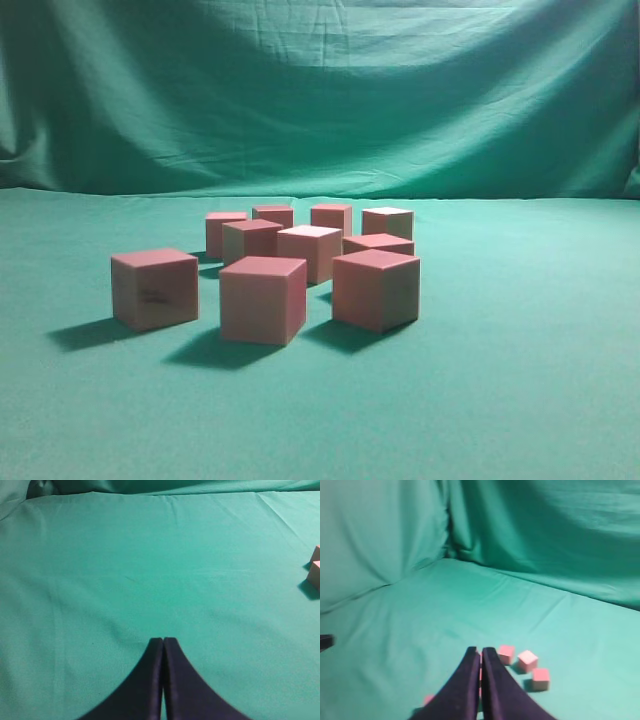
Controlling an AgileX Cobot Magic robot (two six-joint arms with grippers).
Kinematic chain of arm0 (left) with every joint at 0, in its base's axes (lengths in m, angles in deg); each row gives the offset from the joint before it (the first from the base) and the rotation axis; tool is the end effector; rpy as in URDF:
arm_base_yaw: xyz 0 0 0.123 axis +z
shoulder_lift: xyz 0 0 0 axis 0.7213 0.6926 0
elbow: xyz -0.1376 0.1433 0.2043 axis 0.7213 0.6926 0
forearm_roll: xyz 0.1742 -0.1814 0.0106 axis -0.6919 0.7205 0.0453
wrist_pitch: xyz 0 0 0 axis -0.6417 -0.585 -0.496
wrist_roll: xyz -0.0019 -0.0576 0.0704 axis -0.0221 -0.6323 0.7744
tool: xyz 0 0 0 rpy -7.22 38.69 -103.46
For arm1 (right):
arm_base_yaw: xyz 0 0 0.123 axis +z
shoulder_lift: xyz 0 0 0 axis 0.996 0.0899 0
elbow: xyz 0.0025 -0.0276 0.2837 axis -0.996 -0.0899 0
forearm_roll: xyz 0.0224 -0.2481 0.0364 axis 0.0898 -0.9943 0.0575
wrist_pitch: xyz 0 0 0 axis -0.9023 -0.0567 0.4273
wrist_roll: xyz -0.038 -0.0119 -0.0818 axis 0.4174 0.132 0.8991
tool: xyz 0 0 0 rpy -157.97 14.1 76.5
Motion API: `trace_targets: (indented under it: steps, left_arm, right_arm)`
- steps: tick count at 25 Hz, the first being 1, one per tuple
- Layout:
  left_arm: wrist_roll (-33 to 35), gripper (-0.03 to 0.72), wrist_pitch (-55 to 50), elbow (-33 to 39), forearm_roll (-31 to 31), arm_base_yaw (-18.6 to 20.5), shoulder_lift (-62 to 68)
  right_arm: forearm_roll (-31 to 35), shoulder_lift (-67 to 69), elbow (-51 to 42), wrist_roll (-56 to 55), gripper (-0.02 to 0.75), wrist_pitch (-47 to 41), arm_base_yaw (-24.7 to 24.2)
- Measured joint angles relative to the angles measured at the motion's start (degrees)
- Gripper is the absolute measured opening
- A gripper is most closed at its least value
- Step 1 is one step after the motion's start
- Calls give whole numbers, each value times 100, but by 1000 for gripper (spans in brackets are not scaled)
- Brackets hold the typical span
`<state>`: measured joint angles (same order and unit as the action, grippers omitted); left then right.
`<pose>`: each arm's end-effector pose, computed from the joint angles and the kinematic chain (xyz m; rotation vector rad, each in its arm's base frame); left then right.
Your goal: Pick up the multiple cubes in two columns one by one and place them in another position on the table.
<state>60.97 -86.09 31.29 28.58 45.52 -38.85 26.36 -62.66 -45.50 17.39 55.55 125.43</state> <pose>0.0529 0.0001 0.1774 0.0300 1.8330 0.0176 0.0580 0.0508 0.3678 -0.5643 1.7193 0.5762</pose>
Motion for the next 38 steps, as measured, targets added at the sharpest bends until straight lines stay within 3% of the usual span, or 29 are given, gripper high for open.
trace_targets:
  steps: [10,17,18,25,38]
  left_arm:
    - [0,0,0,0,0,0,0]
    - [0,0,0,0,0,0,0]
    - [0,0,0,0,0,0,0]
    - [0,0,0,0,0,0,0]
    - [0,0,0,0,0,0,0]
  right_arm:
    - [-1,-1211,-2019,0,0,593,-1831]
    - [-1,-2203,-3149,316,0,770,-2829]
    - [-1,-2331,-3310,362,55,795,-2907]
    - [2,-2583,-4161,442,55,1085,-3293]
    - [2,-2583,-4212,457,55,963,-3454]
